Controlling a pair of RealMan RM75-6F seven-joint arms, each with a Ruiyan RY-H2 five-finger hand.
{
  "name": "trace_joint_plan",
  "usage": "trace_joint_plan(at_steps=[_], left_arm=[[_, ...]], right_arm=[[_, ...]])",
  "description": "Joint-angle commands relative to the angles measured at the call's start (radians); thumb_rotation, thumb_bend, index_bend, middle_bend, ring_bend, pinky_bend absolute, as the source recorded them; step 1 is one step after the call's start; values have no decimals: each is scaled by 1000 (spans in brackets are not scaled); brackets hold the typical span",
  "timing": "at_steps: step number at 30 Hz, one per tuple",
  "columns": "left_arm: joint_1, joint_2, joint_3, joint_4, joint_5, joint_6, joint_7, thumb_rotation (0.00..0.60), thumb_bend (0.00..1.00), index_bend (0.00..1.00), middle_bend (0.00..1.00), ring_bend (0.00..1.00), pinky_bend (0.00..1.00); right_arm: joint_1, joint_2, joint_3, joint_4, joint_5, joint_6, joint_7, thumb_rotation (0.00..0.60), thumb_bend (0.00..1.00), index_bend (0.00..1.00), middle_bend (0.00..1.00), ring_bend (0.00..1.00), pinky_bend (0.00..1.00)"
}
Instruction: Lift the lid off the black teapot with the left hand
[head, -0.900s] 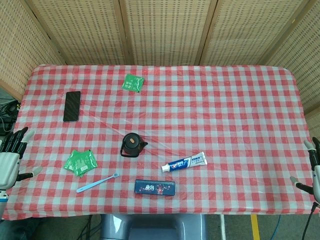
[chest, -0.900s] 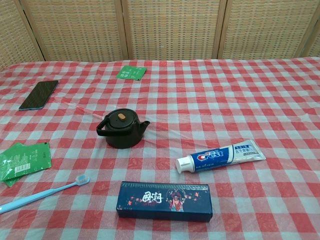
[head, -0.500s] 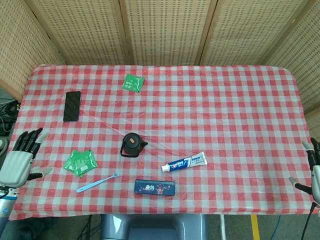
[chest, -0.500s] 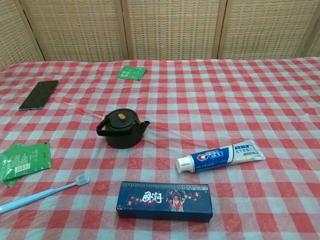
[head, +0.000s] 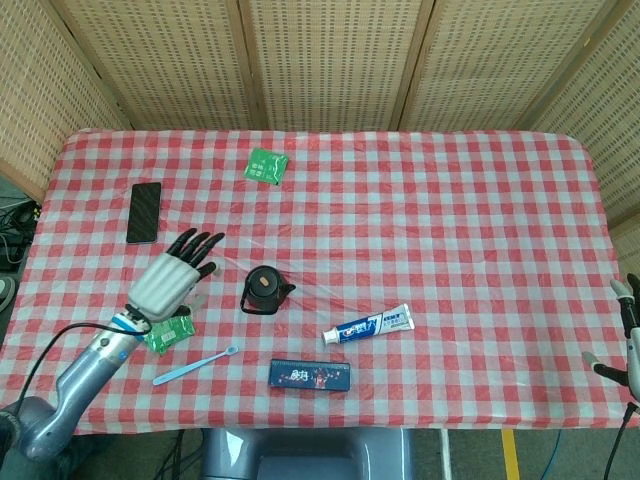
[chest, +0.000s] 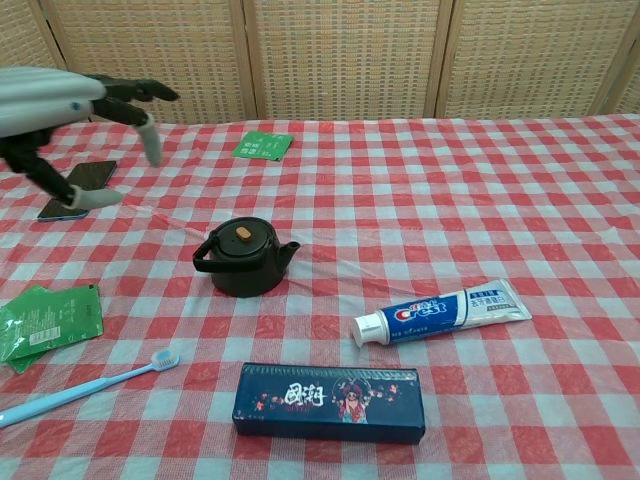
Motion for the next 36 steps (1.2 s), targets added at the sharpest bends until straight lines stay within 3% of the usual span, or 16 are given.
trace_joint_plan(at_steps=[1,17,36], left_arm=[[-102,-94,-50,36,-130,-93,136,600,311,381,0,0,0],[-210,-263,-50,210,-273,-146,193,600,311,452,0,0,0],[-245,-330,-21,311,-336,-152,204,600,319,453,0,0,0]], right_arm=[[1,-1,2,5,7,-6,3,600,0,21,0,0,0],[14,-11,8,17,33,-35,-10,600,0,21,0,0,0],[12,-9,11,23,44,-38,-1,600,0,21,0,0,0]])
